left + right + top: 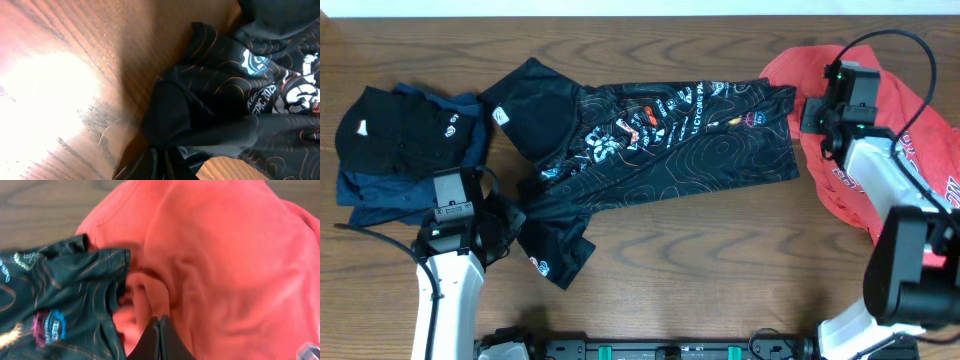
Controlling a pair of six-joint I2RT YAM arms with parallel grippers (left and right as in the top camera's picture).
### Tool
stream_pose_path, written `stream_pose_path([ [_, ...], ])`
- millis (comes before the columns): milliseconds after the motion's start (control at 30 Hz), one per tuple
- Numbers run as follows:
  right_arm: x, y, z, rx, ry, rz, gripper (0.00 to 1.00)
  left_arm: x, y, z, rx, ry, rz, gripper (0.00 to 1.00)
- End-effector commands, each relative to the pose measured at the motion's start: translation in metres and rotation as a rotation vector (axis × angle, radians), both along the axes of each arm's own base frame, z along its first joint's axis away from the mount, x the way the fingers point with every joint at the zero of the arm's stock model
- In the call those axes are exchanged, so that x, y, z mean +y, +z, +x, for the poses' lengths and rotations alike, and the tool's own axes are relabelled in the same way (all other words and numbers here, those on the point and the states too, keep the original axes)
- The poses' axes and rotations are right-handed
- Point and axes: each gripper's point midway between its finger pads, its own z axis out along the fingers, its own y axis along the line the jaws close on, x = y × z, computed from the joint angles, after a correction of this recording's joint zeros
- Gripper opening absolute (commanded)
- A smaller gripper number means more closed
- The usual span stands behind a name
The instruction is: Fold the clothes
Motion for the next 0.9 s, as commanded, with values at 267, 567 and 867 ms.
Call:
stream_pose_path([
  [267, 0.009, -0.081, 0.013, 0.068, 0.046, 0.084, 0.01, 0.007, 0.0, -0.003, 0.01, 0.043, 0.021, 0.06],
  [567, -0.059, -0.117, 0.003, 0.117, -0.141, -0.079, 0.01, 0.007, 0.001, -0.002, 0.007, 0.04, 0.023, 0.06],
  [867, -0.199, -0.105, -0.027, 0.035, -0.461, -0.076, 0.01, 0.007, 0.001, -0.002, 0.006, 0.012, 0.035, 0.06],
])
